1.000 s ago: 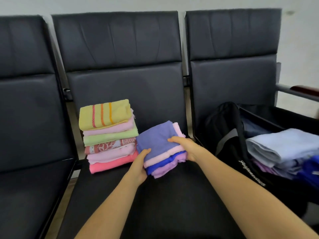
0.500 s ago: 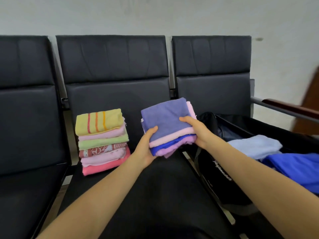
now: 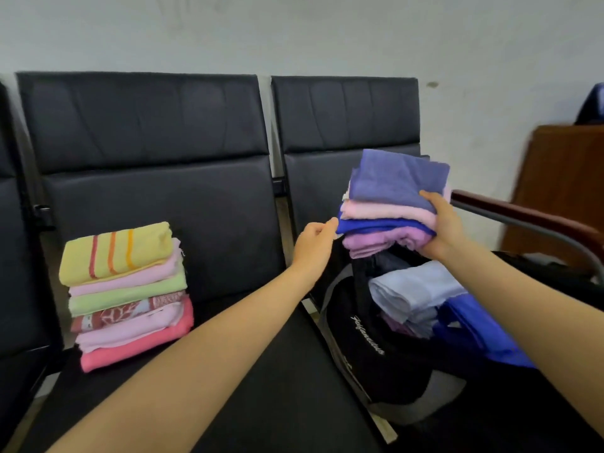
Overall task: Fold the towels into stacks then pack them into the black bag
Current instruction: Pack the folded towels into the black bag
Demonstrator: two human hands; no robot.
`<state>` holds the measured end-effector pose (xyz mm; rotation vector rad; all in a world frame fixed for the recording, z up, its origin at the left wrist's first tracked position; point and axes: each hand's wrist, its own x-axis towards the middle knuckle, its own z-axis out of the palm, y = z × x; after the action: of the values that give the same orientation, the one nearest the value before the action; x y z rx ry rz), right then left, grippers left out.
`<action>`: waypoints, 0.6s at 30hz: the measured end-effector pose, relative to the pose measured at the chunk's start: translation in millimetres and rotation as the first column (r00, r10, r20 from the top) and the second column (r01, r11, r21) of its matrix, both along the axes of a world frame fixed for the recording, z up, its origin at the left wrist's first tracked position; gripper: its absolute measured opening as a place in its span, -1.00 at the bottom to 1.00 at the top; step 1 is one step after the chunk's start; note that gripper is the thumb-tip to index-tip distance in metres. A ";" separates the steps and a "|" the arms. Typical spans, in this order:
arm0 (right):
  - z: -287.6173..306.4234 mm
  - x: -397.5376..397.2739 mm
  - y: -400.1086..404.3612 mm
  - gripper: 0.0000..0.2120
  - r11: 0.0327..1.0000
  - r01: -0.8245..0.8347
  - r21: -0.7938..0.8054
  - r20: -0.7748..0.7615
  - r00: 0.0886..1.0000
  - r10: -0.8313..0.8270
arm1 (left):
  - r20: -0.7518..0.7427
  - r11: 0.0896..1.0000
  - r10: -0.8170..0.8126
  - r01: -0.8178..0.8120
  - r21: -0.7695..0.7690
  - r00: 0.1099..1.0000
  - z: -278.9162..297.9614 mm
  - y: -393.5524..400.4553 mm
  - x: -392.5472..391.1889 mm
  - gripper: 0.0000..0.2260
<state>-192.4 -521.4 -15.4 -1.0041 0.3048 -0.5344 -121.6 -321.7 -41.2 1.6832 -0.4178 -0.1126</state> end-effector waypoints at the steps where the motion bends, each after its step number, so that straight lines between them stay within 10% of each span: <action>1: -0.6 -1.5 -10.4 -0.83 1.000 0.013 0.008 -0.006 1.000 -0.013 | 0.057 0.999 -0.022 0.020 0.033 0.998 0.4 -12.0 -0.8 -0.73; 8: 4.7 11.4 -49.2 -0.81 0.988 0.035 0.151 0.034 0.999 -0.040 | 0.246 0.822 -0.383 0.207 0.531 0.890 -7.6 -81.4 8.7 -0.56; 14: -24.2 51.9 -57.4 -0.74 0.949 0.043 0.312 -0.028 0.999 -0.036 | 0.429 0.328 -0.723 -0.278 0.903 0.542 -43.0 -77.7 49.7 -0.49; 18: -60.2 64.7 -68.8 -0.69 0.992 -0.074 0.106 -0.298 0.949 0.102 | 0.492 0.302 -0.755 -0.435 0.848 0.434 -41.4 -37.2 73.0 -0.55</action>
<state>-127.6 -590.2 -75.5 -1.0037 0.5511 -0.2799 -48.6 -358.9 -82.5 2.8515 -1.7594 0.5555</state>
